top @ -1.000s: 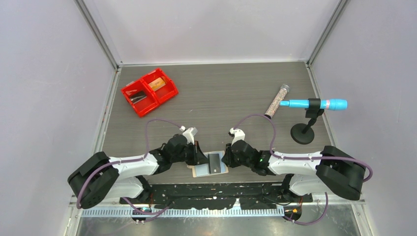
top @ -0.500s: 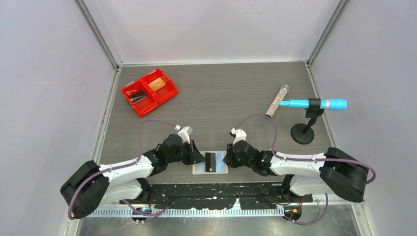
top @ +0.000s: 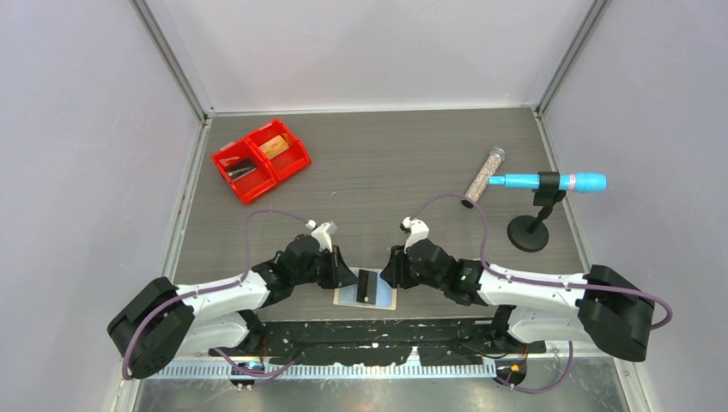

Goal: Take the credit cards out of the card holder
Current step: Remove the credit card from the card holder.

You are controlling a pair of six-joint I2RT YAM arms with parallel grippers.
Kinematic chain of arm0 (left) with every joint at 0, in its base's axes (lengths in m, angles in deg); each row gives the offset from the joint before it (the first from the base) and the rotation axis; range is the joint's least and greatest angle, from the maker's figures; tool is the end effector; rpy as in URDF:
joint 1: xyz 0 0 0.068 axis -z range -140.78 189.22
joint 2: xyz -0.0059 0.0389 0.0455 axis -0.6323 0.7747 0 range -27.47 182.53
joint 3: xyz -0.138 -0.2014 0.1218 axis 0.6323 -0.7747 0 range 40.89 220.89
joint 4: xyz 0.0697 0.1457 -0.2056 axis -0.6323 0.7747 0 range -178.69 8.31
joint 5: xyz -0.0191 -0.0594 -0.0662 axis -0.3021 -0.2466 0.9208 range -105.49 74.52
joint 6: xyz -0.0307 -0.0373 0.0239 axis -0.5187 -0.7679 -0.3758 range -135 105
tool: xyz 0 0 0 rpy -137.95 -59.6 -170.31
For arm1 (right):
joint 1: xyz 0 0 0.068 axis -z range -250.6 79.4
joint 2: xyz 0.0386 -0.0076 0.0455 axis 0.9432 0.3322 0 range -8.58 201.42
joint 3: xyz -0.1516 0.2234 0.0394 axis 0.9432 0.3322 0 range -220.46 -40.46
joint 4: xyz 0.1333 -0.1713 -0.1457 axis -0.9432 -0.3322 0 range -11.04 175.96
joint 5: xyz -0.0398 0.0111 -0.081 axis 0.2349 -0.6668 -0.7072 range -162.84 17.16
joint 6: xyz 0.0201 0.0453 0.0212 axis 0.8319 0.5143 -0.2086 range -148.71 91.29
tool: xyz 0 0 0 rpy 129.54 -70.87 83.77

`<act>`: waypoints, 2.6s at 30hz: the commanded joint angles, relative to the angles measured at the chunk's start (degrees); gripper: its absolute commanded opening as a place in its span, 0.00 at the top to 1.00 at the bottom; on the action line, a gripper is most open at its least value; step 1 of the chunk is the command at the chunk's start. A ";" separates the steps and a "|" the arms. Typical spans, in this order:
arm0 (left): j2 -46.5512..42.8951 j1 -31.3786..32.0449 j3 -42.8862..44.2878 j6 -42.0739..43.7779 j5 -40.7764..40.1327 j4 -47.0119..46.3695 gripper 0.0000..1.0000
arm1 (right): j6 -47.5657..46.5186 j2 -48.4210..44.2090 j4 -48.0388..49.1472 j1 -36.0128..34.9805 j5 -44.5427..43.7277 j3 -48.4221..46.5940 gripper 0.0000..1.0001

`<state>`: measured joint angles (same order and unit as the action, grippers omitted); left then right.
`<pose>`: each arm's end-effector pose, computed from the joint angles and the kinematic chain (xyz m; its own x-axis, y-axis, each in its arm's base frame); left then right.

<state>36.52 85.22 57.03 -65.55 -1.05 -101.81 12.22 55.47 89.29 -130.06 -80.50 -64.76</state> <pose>0.1342 -0.1517 0.1477 -0.8993 -0.1453 -0.4126 0.2275 0.6502 -0.7249 0.1154 0.1863 0.1755 -0.7514 0.0040 -0.6598 -0.4061 0.7853 0.4673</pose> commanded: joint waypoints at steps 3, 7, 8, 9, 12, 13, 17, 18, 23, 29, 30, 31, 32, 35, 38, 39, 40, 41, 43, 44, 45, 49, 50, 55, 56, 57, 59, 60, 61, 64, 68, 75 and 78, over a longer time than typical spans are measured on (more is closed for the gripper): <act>0.11 -0.38 0.29 0.45 1.36 -2.48 1.00 | 1.89 5.16 5.94 -1.12 2.56 -2.13 0.59; 0.27 -0.38 0.38 0.45 1.45 -2.79 1.00 | 3.35 7.91 8.95 -1.54 3.26 -0.85 0.61; 0.48 -0.34 0.46 0.40 1.48 -3.00 1.00 | 3.69 8.81 9.52 -1.64 3.22 -0.71 0.61; 0.71 -0.38 0.55 0.36 1.59 -3.04 1.00 | 4.00 9.25 9.68 -1.68 3.11 -0.46 0.61; 1.21 -0.34 0.78 0.23 1.35 -2.47 1.00 | 4.47 10.92 10.78 -1.71 3.01 0.15 0.61; 1.22 -0.38 0.62 0.19 0.64 -2.18 0.98 | 4.70 11.14 11.06 -1.71 3.01 0.53 0.61; 1.58 -0.38 0.99 0.80 -1.17 0.58 0.86 | 5.09 11.95 11.87 -1.71 2.63 1.45 0.61; 1.92 -0.34 0.93 0.92 -1.10 0.37 0.83 | 5.11 12.14 12.13 -1.71 2.63 1.75 0.61; 4.44 -0.30 0.82 0.63 0.20 -2.36 0.77 | 5.32 12.87 12.95 -1.71 2.64 2.26 0.62; 6.82 -0.25 0.21 -0.26 0.66 -5.02 0.73 | 5.62 12.74 13.39 -1.71 2.48 3.05 0.63; 7.06 -0.27 -0.01 -0.76 0.79 -5.89 0.73 | 5.67 12.71 13.46 -1.64 2.46 3.27 0.63; 7.34 -0.29 -0.24 -1.27 1.09 -6.73 0.72 | 5.66 12.68 13.57 -1.68 2.47 3.37 0.63; 7.80 -0.28 -0.42 -1.77 1.53 -7.80 0.72 | 5.72 12.68 13.68 -1.70 2.47 3.48 0.63; 8.92 -0.27 -0.91 -3.34 2.95 -10.74 0.71 | 5.79 12.58 13.72 -1.71 2.28 3.68 0.63; 9.00 -0.23 -1.28 -4.32 3.55 -12.16 0.72 | 5.71 12.39 13.67 -1.71 2.18 3.72 0.63; 8.79 -0.25 -1.29 -4.44 3.64 -12.18 0.73 | 5.74 12.36 13.61 -1.71 2.15 3.70 0.63; 8.55 -0.22 -1.29 -4.54 3.67 -12.14 0.76 | 5.65 12.22 13.45 -1.71 2.09 3.72 0.63; 8.14 -0.29 -1.29 -4.60 3.67 -11.92 0.81 | 5.65 12.19 13.41 -1.71 2.06 3.72 0.63; 6.79 -0.28 -1.32 -4.65 3.21 -10.76 0.90 | 5.60 11.96 13.16 -1.71 1.87 3.84 0.63; 6.02 -0.29 -1.29 -4.68 2.69 -9.38 0.94 | 5.54 11.68 12.96 -1.71 1.73 3.87 0.63; 4.99 -0.28 -1.29 -4.61 1.94 -8.00 0.97 | 5.52 11.52 12.77 -1.71 1.41 3.90 0.63; 0.86 -0.29 -0.77 -3.26 -0.39 -2.72 1.00 | 4.95 10.43 10.88 -1.71 0.29 3.80 0.63; -0.47 -0.29 -0.45 -2.79 -0.97 -0.96 1.00 | 4.69 10.09 10.58 -1.71 0.15 3.72 0.63; -5.07 -0.37 0.56 -0.69 -3.36 5.44 1.00 | 4.01 8.55 9.03 -1.64 -0.55 3.45 0.63; -6.03 -0.37 1.02 -0.20 -3.93 6.86 1.00 | 3.77 8.29 8.82 -1.67 -0.57 3.24 0.63; -6.98 -0.38 1.36 0.33 -4.58 8.69 1.00 | 3.61 7.76 8.17 -1.69 -0.70 3.13 0.63; -9.36 -0.34 2.09 1.65 -5.50 12.35 1.00 | 2.29 6.55 6.82 -1.63 -0.55 2.43 0.62; -10.55 -0.33 2.44 2.14 -5.87 13.75 1.00 | 1.08 6.05 6.18 -1.62 -0.28 1.67 0.62; -11.91 -0.33 2.86 2.66 -6.16 15.74 1.00 | 0.29 4.82 4.67 -1.62 -0.18 1.16 0.62; -16.08 -0.38 4.42 4.33 -6.56 20.39 1.00 | -4.32 1.02 2.42 -1.62 0.96 -0.78 0.60; -21.53 -0.38 6.88 7.07 -5.01 25.34 1.00 | -9.68 -7.67 0.27 -1.32 4.36 -1.95 0.56; -26.66 -0.36 9.61 11.01 9.04 25.47 1.00 | -16.90 -16.24 -2.07 -0.13 16.53 -4.13 0.48; -27.26 -0.38 10.65 11.82 14.04 25.56 1.00 | -18.13 -18.81 -1.73 0.14 22.08 -4.45 0.45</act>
<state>10.35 85.06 64.57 -56.69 3.17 -76.83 -1.20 39.34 88.03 -130.39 -67.40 -66.81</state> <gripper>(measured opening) 0.010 0.536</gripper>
